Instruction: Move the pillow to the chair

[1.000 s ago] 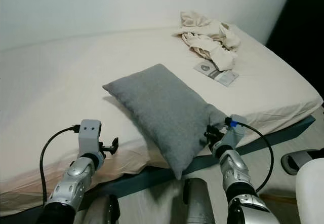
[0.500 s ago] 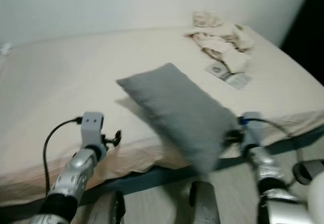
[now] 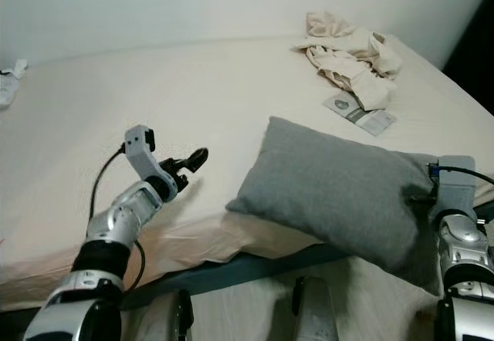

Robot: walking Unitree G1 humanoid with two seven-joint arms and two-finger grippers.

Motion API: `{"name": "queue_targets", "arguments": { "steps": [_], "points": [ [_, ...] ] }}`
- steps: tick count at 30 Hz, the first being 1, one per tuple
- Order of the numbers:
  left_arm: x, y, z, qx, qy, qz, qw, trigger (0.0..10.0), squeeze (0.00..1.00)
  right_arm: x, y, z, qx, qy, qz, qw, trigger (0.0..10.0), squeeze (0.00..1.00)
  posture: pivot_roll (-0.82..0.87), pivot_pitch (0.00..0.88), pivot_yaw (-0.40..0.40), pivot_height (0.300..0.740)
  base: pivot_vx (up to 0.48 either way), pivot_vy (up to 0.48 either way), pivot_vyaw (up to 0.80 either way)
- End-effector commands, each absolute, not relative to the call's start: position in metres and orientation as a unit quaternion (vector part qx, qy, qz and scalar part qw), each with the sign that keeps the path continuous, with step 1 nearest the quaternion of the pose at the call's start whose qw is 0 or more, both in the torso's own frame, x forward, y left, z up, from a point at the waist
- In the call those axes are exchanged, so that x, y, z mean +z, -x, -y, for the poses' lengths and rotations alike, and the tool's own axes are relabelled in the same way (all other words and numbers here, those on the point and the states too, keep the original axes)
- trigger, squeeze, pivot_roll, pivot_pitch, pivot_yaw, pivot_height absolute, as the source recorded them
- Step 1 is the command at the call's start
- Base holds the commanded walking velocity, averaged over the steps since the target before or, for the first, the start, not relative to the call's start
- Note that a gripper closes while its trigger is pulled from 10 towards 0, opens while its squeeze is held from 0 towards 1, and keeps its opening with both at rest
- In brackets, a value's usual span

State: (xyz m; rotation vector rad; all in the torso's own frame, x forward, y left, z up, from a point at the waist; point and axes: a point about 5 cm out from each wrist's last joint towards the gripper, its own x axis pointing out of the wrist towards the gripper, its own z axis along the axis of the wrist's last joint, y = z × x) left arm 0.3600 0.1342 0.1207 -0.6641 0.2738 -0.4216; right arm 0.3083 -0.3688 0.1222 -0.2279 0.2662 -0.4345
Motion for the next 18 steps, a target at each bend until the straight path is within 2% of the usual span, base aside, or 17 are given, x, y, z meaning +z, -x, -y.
{"name": "queue_targets", "arguments": {
  "steps": [1,2,3,5,6,7,9,13,16,18],
  "points": [
    [0.114,-0.356,-0.133,-0.234,0.339,-0.156,0.898,10.0,0.27,0.124,-0.308,0.370,-0.225,0.115,-0.124,0.960,0.0,0.00,-0.04,0.142,-0.005,0.571,0.000,0.000,0.00],
    [0.114,-0.354,-0.131,-0.255,0.347,-0.161,0.888,10.0,0.27,0.124,-0.309,0.369,-0.224,0.113,-0.124,0.960,0.0,0.00,-0.04,0.141,-0.005,0.571,0.000,0.000,0.00],
    [0.112,-0.350,-0.128,-0.282,0.354,-0.174,0.874,10.0,1.00,0.124,-0.310,0.367,-0.223,0.113,-0.123,0.961,0.0,0.00,-0.04,0.141,-0.005,0.571,0.000,0.000,0.00],
    [0.103,-0.344,-0.122,-0.326,0.317,-0.205,0.867,10.0,1.00,0.123,-0.312,0.365,-0.221,0.108,-0.121,0.962,0.0,0.00,-0.04,0.141,-0.007,0.571,0.000,0.000,0.00],
    [0.097,-0.342,-0.118,-0.327,0.274,-0.217,0.878,10.0,1.00,0.123,-0.313,0.364,-0.220,0.105,-0.120,0.962,0.0,0.00,-0.04,0.141,-0.007,0.571,0.000,0.000,0.00],
    [0.097,-0.342,-0.118,-0.327,0.274,-0.217,0.878,10.0,1.00,0.123,-0.313,0.364,-0.220,0.105,-0.120,0.962,0.0,0.00,-0.04,0.141,-0.007,0.571,0.000,0.000,0.00],
    [0.087,-0.342,-0.112,-0.309,0.222,-0.227,0.896,10.0,1.00,0.123,-0.314,0.362,-0.218,0.098,-0.117,0.964,0.0,0.00,-0.04,0.140,-0.007,0.571,0.000,0.000,0.00],
    [0.082,-0.343,-0.108,-0.293,0.210,-0.227,0.905,10.0,1.00,0.122,-0.317,0.357,-0.212,0.087,-0.112,0.967,0.0,0.00,-0.05,0.139,-0.004,0.571,0.000,0.000,0.00],
    [0.072,-0.343,-0.101,-0.261,0.175,-0.240,0.919,10.0,1.00,0.115,-0.321,0.344,-0.183,0.065,-0.106,0.975,0.0,0.00,-0.05,0.139,0.000,0.571,0.000,0.000,0.00],
    [0.071,-0.342,-0.096,-0.258,0.190,-0.243,0.915,10.0,1.00,0.111,-0.323,0.336,-0.165,0.057,-0.104,0.979,0.0,0.00,-0.05,0.139,0.001,0.571,0.000,0.000,0.00]
  ]
}}
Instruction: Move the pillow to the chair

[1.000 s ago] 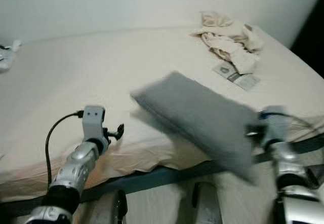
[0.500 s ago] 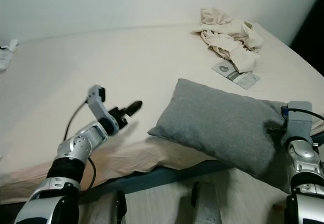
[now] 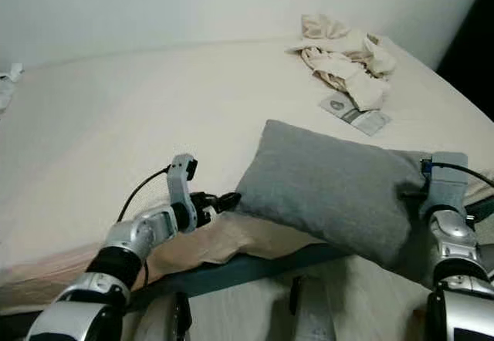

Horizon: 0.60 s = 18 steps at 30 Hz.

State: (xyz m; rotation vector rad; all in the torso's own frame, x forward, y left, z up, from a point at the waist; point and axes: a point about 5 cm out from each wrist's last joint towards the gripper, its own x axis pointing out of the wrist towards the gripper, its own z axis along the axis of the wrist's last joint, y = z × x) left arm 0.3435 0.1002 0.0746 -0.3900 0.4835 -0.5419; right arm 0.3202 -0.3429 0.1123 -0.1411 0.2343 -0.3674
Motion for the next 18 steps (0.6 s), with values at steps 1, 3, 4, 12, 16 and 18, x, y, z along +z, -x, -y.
{"name": "queue_targets", "arguments": {
  "steps": [1,3,4,12,16,18],
  "points": [
    [0.071,-0.342,-0.094,-0.257,0.200,-0.244,0.913,10.0,1.00,0.110,-0.323,0.333,-0.160,0.053,-0.104,0.980,0.0,0.00,-0.05,0.139,0.001,0.571,0.000,0.000,0.00],
    [0.072,-0.342,-0.090,-0.262,0.221,-0.245,0.907,10.0,1.00,0.108,-0.324,0.330,-0.151,0.052,-0.105,0.982,0.0,0.00,-0.05,0.137,0.002,0.571,0.000,0.000,0.00],
    [0.074,-0.341,-0.084,-0.276,0.255,-0.250,0.892,10.0,1.00,0.106,-0.325,0.326,-0.144,0.050,-0.106,0.983,0.0,0.00,-0.05,0.137,0.002,0.571,0.000,0.000,0.00],
    [0.094,-0.333,-0.053,-0.376,0.385,-0.243,0.807,10.0,1.00,0.103,-0.327,0.320,-0.133,0.046,-0.107,0.984,0.0,0.00,-0.05,0.129,0.002,0.571,0.000,0.000,0.00],
    [0.109,-0.333,-0.047,-0.407,0.428,-0.215,0.778,0.0,1.00,0.103,-0.327,0.320,-0.130,0.044,-0.108,0.985,0.0,0.00,-0.05,0.125,-0.002,0.571,0.000,0.000,0.00],
    [0.115,-0.335,-0.050,-0.405,0.440,-0.196,0.777,0.0,1.00,0.103,-0.327,0.319,-0.129,0.044,-0.108,0.985,0.0,0.00,-0.05,0.125,-0.002,0.571,0.000,0.000,0.00]
  ]
}}
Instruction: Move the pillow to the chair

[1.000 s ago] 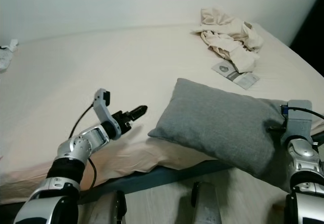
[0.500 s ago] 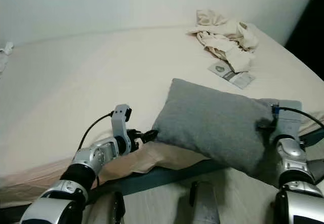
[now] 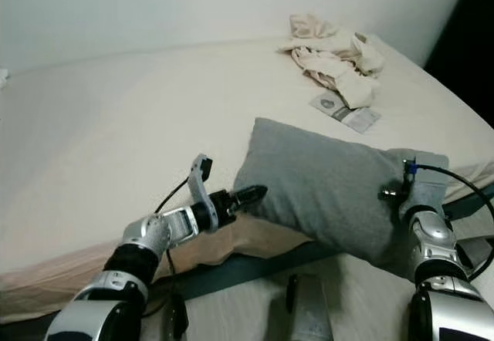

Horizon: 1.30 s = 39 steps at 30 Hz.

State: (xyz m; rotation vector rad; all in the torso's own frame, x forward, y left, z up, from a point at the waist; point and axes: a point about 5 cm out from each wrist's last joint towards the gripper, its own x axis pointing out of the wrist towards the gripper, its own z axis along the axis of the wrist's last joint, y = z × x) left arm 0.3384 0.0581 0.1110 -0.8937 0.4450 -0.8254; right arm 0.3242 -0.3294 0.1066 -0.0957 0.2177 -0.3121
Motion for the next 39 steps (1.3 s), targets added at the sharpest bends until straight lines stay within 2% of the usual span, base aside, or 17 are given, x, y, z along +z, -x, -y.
{"name": "queue_targets", "arguments": {
  "steps": [1,4,6,9,13,14,15,16,30,34,37,38,39],
  "points": [
    [0.115,-0.337,-0.052,-0.393,0.437,-0.190,0.786,0.0,1.00,0.103,-0.327,0.319,-0.128,0.044,-0.108,0.985,0.0,0.00,-0.05,0.125,-0.002,0.571,0.000,0.000,0.00],
    [0.114,-0.342,-0.059,-0.365,0.438,-0.182,0.801,0.0,0.96,0.102,-0.328,0.318,-0.127,0.043,-0.108,0.985,0.0,0.00,-0.05,0.125,-0.003,0.571,0.000,0.000,0.00],
    [0.112,-0.346,-0.065,-0.340,0.436,-0.181,0.813,0.0,0.88,0.102,-0.328,0.317,-0.125,0.042,-0.109,0.985,0.0,0.00,-0.05,0.127,-0.005,0.571,0.000,0.000,0.00],
    [0.105,-0.346,-0.070,-0.316,0.399,-0.186,0.840,0.0,0.84,0.101,-0.328,0.316,-0.123,0.042,-0.110,0.985,0.0,0.00,-0.05,0.128,-0.006,0.571,0.000,0.000,0.00],
    [0.100,-0.343,-0.070,-0.309,0.359,-0.188,0.860,0.0,0.81,0.101,-0.328,0.315,-0.122,0.041,-0.110,0.985,0.0,0.00,-0.05,0.129,-0.008,0.571,0.000,0.000,0.00],
    [0.096,-0.340,-0.067,-0.299,0.318,-0.192,0.879,0.0,0.44,0.100,-0.328,0.314,-0.121,0.040,-0.111,0.986,0.0,0.00,-0.05,0.129,-0.008,0.571,0.000,0.000,0.00],
    [0.096,-0.339,-0.066,-0.295,0.312,-0.193,0.882,0.0,0.44,0.100,-0.329,0.314,-0.121,0.040,-0.111,0.986,0.0,0.00,-0.05,0.129,-0.007,0.571,0.000,0.000,0.00],
    [0.095,-0.339,-0.066,-0.290,0.305,-0.194,0.886,0.0,0.00,0.100,-0.329,0.314,-0.120,0.040,-0.111,0.986,0.0,0.00,-0.05,0.129,-0.007,0.571,0.000,0.000,0.00],
    [0.094,-0.343,-0.070,-0.254,0.324,-0.191,0.891,0.0,0.00,0.100,-0.330,0.311,-0.117,0.035,-0.109,0.986,0.0,0.00,-0.05,0.127,-0.004,0.571,0.000,0.000,0.00],
    [0.095,-0.345,-0.078,-0.226,0.338,-0.180,0.896,0.0,0.00,0.104,-0.337,0.301,-0.107,0.008,-0.092,0.990,0.0,0.00,-0.05,0.118,0.001,0.571,0.000,0.000,0.00],
    [0.096,-0.347,-0.088,-0.191,0.351,-0.169,0.901,0.0,0.00,0.111,-0.345,0.287,-0.085,-0.004,-0.072,0.994,0.0,0.00,-0.06,0.113,0.002,0.571,0.000,0.000,0.00],
    [0.098,-0.348,-0.098,-0.163,0.355,-0.154,0.908,0.0,0.00,0.120,-0.355,0.272,-0.059,-0.008,-0.047,0.997,0.0,0.00,-0.06,0.109,0.001,0.571,0.000,0.000,0.00],
    [0.098,-0.348,-0.098,-0.163,0.355,-0.154,0.908,0.0,0.00,0.120,-0.355,0.272,-0.059,-0.008,-0.047,0.997,0.0,0.00,-0.06,0.109,0.001,0.571,0.000,0.000,0.00]
  ]
}}
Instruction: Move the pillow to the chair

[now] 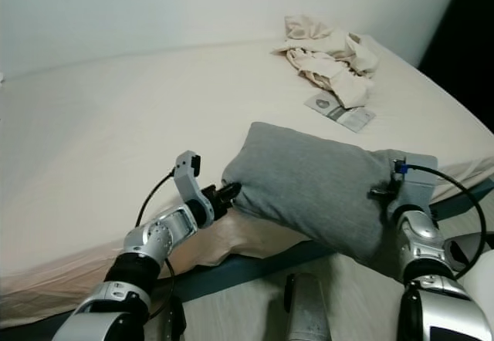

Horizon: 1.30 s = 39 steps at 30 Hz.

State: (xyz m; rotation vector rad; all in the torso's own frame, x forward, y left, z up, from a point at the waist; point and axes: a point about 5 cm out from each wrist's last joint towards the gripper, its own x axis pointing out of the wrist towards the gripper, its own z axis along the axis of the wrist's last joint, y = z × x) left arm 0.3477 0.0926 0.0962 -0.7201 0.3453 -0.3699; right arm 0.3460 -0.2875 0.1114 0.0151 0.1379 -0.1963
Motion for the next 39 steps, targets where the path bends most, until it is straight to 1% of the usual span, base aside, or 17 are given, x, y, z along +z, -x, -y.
{"name": "queue_targets", "arguments": {
  "steps": [1,3,7,8,9,10,12,13,14,15,16,17,18,19,28,32,39],
  "points": [
    [0.103,-0.349,-0.107,-0.148,0.351,-0.130,0.915,0.0,0.00,0.129,-0.363,0.256,-0.032,-0.008,-0.023,0.999,0.0,0.00,-0.06,0.103,-0.003,0.571,0.000,0.000,0.00],
    [0.106,-0.350,-0.110,-0.144,0.349,-0.119,0.918,0.0,0.00,0.133,-0.366,0.249,-0.021,-0.007,-0.014,1.000,0.0,0.00,-0.06,0.102,-0.004,0.571,0.000,0.000,0.00],
    [0.146,-0.350,-0.114,-0.213,0.365,-0.023,0.906,0.0,0.00,0.153,-0.381,0.202,0.046,0.003,0.034,0.998,0.0,0.00,-0.06,0.086,-0.021,0.571,0.000,0.000,0.00],
    [0.146,-0.350,-0.114,-0.213,0.365,-0.023,0.906,0.0,0.00,0.153,-0.381,0.202,0.046,0.003,0.034,0.998,0.0,0.00,-0.06,0.086,-0.021,0.571,0.000,0.000,0.00],
    [0.156,-0.348,-0.115,-0.227,0.331,-0.004,0.916,0.0,0.00,0.161,-0.385,0.183,0.065,-0.007,0.051,0.997,0.0,0.00,-0.06,0.081,-0.025,0.571,0.000,0.000,0.00],
    [0.156,-0.349,-0.119,-0.196,0.299,-0.001,0.934,0.0,0.00,0.165,-0.386,0.173,0.079,-0.009,0.060,0.995,0.2,0.00,-0.06,0.075,-0.028,0.571,0.000,0.000,0.00],
    [0.156,-0.350,-0.122,-0.172,0.279,0.002,0.945,0.0,0.00,0.167,-0.387,0.166,0.088,-0.010,0.066,0.994,0.2,0.00,-0.06,0.073,-0.030,0.571,0.000,0.000,0.00],
    [0.154,-0.353,-0.131,-0.116,0.244,0.003,0.963,0.0,0.00,0.168,-0.387,0.156,0.097,0.009,0.069,0.993,8.2,0.00,-0.06,0.070,-0.031,0.571,0.000,0.000,0.00],
    [0.154,-0.353,-0.131,-0.116,0.244,0.003,0.963,0.0,0.00,0.168,-0.387,0.156,0.097,0.009,0.069,0.993,8.2,0.00,-0.06,0.070,-0.031,0.571,0.000,0.000,0.00],
    [0.152,-0.354,-0.137,-0.078,0.221,0.005,0.972,0.0,0.00,0.168,-0.386,0.151,0.102,0.024,0.071,0.992,8.2,0.00,-0.06,0.066,-0.033,0.571,0.000,0.000,0.00],
    [0.152,-0.353,-0.139,-0.061,0.208,0.010,0.976,2.8,0.00,0.167,-0.385,0.140,0.116,0.040,0.072,0.990,10.0,0.00,-0.06,0.062,-0.040,0.571,0.000,0.000,0.00],
    [0.154,-0.350,-0.140,-0.053,0.198,0.015,0.979,4.3,0.00,0.166,-0.383,0.130,0.128,0.052,0.077,0.987,10.0,0.00,-0.05,0.060,-0.041,0.571,0.000,0.000,0.00],
    [0.155,-0.348,-0.138,-0.054,0.195,0.019,0.979,4.3,0.00,0.166,-0.381,0.124,0.136,0.057,0.081,0.986,10.0,0.00,-0.05,0.059,-0.043,0.571,0.000,0.000,0.00],
    [0.157,-0.343,-0.133,-0.066,0.183,0.020,0.981,10.0,0.00,0.169,-0.379,0.114,0.143,0.057,0.097,0.983,10.0,0.00,-0.04,0.058,-0.045,0.571,0.000,0.000,0.00],
    [0.158,-0.326,-0.119,-0.101,0.136,0.033,0.985,10.0,0.00,0.170,-0.375,0.089,0.171,0.036,0.104,0.979,10.0,0.00,-0.03,0.045,-0.064,0.571,0.000,0.000,0.00],
    [0.154,-0.323,-0.117,-0.100,0.108,0.021,0.989,10.0,0.00,0.166,-0.372,0.089,0.169,0.034,0.096,0.980,10.0,0.00,-0.03,0.037,-0.069,0.571,0.000,0.000,0.00],
    [0.142,-0.321,-0.131,-0.055,0.088,0.011,0.995,10.0,0.00,0.151,-0.365,0.096,0.168,0.013,0.075,0.983,10.0,0.00,-0.03,0.026,-0.068,0.571,0.000,0.000,0.00]
  ]
}}
